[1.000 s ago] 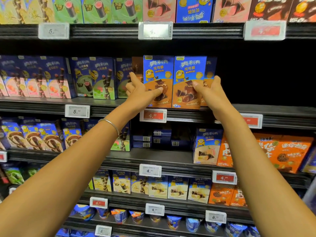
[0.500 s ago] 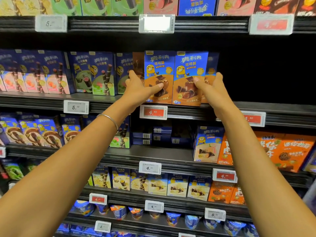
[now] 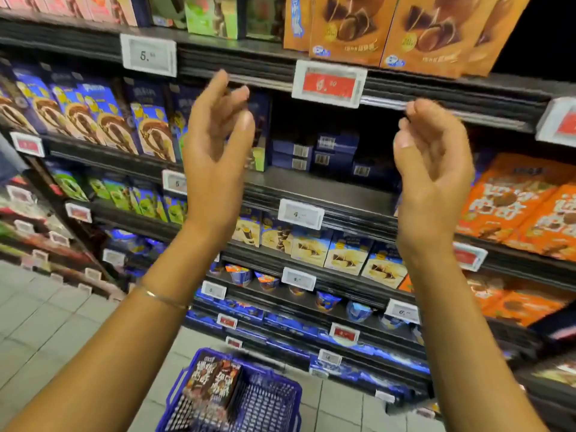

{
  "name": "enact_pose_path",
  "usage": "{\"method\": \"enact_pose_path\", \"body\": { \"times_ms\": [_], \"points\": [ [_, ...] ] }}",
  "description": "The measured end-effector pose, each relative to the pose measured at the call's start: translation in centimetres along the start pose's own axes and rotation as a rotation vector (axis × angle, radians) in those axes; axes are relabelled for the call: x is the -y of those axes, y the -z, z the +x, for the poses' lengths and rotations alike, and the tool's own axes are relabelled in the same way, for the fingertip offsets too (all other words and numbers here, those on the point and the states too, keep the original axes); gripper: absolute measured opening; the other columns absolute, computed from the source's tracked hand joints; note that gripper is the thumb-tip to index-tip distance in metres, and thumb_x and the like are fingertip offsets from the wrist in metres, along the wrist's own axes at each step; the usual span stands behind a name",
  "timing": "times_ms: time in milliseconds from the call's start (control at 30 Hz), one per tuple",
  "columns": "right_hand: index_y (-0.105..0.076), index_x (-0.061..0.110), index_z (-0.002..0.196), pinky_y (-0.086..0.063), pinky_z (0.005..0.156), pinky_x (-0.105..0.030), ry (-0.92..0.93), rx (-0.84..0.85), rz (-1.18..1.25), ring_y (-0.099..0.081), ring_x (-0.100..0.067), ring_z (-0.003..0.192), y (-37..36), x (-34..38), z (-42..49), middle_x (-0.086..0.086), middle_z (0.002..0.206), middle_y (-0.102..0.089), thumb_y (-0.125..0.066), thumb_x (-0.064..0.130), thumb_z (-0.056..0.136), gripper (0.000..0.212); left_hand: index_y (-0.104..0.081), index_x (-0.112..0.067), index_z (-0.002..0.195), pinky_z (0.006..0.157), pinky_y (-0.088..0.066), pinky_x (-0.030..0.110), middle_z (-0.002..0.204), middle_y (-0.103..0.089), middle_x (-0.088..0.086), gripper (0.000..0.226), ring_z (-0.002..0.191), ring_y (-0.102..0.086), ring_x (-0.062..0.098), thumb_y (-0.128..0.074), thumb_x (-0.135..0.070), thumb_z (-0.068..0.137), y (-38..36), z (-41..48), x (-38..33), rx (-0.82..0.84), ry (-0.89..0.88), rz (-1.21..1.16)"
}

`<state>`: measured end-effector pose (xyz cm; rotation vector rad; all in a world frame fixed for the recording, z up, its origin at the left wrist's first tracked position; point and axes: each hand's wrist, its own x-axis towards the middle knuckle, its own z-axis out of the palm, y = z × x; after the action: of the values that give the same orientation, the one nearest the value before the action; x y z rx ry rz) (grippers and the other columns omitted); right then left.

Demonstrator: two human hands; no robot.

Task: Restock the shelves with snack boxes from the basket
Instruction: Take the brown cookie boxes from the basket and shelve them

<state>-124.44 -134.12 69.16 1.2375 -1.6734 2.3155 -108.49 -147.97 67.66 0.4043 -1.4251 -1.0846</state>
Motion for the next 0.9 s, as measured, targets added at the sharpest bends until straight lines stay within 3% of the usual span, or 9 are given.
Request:
{"method": "enact_pose_path", "body": {
  "times_ms": [100,233,400,500,567,667,733,833,900],
  "points": [
    [-0.055,0.002,0.127,-0.051,0.104,-0.047,-0.193,0.050,0.070,-0.064,-0.026,0.120,-0.4,-3.6,-4.9,-0.017,0.128,-0.065,-0.053,0.016,0.097,0.033,-0.053,-0.019,0.141,0.095,-0.054,0.034,0.133,-0.069,0.008,0.047,0.122,-0.068,0.027,-0.058,-0.037,0.098,4.2,-6.8,3.5,-0.062,0.220,0.029],
    [-0.061,0.015,0.116,-0.053,0.098,-0.043,-0.595,0.180,0.067,-0.068,-0.024,0.109,-1.2,-9.2,-12.2,-0.010,0.120,-0.069,-0.054,0.029,0.100,0.022,-0.064,-0.026,0.129,0.080,-0.054,0.029,0.123,-0.076,0.003,0.038,0.107,-0.074,0.017,-0.058,-0.053,0.103,10.7,-16.2,9.3,-0.134,0.627,0.219],
    [-0.064,0.013,0.117,-0.053,0.094,-0.040,-1.061,0.355,-0.123,-0.068,-0.025,0.112,-1.2,-17.2,-25.1,-0.007,0.115,-0.072,-0.048,0.022,0.106,0.021,-0.068,-0.019,0.116,0.092,-0.055,0.044,0.102,-0.080,0.001,0.033,0.094,-0.074,0.018,-0.039,-0.034,0.114,18.3,-25.9,15.4,-0.213,1.072,0.311],
    [-0.062,0.011,0.117,-0.050,0.078,-0.032,-1.349,0.378,-0.236,-0.065,-0.035,0.116,-1.9,-21.4,-32.2,-0.013,0.115,-0.070,-0.047,0.026,0.106,0.024,-0.069,-0.023,0.103,0.072,-0.054,0.030,0.090,-0.080,-0.007,0.039,0.081,-0.074,0.013,-0.037,-0.043,0.113,21.9,-29.4,18.3,-0.236,1.309,0.315],
    [-0.061,0.009,0.126,-0.048,0.074,-0.029,-1.497,0.433,-0.324,-0.067,-0.029,0.109,-2.6,-24.1,-36.6,-0.013,0.121,-0.069,-0.045,0.035,0.106,0.036,-0.069,-0.022,0.106,0.071,-0.054,0.029,0.103,-0.079,0.001,0.045,0.091,-0.074,0.020,-0.037,-0.052,0.111,24.0,-31.3,20.5,-0.201,1.435,0.342],
    [-0.059,0.008,0.131,-0.049,0.073,-0.031,-1.716,0.409,-0.387,-0.066,-0.020,0.094,-3.9,-27.6,-42.3,-0.010,0.120,-0.068,-0.044,0.045,0.105,0.048,-0.066,-0.012,0.130,0.094,-0.052,0.045,0.124,-0.074,0.013,0.055,0.113,-0.070,0.034,-0.037,-0.055,0.111,26.8,-34.2,24.8,-0.114,1.588,0.338],
    [-0.055,0.008,0.136,-0.048,0.078,-0.034,-1.805,0.355,-0.351,-0.064,-0.023,0.102,-4.8,-30.4,-45.7,-0.010,0.127,-0.066,-0.044,0.049,0.104,0.053,-0.060,-0.006,0.142,0.104,-0.050,0.051,0.136,-0.068,0.019,0.056,0.116,-0.067,0.036,-0.039,-0.049,0.112,28.1,-35.9,27.4,-0.087,1.638,0.275],
    [-0.051,0.006,0.141,-0.042,0.087,-0.036,-1.904,0.282,-0.324,-0.058,-0.029,0.118,-5.9,-35.3,-50.3,-0.015,0.138,-0.059,-0.044,0.050,0.104,0.058,-0.051,-0.005,0.150,0.105,-0.049,0.053,0.141,-0.063,0.022,0.055,0.115,-0.063,0.034,-0.038,-0.044,0.113,29.5,-38.7,32.2,-0.083,1.668,0.222],
    [-0.048,0.008,0.143,-0.041,0.093,-0.039,-1.941,0.284,-0.330,-0.055,-0.031,0.126,-6.3,-39.2,-53.2,-0.014,0.141,-0.057,-0.043,0.054,0.103,0.062,-0.049,-0.005,0.152,0.101,-0.049,0.051,0.135,-0.063,0.018,0.056,0.118,-0.061,0.036,-0.040,-0.045,0.113,30.0,-40.9,36.0,-0.167,1.711,0.172]
  ]
}}
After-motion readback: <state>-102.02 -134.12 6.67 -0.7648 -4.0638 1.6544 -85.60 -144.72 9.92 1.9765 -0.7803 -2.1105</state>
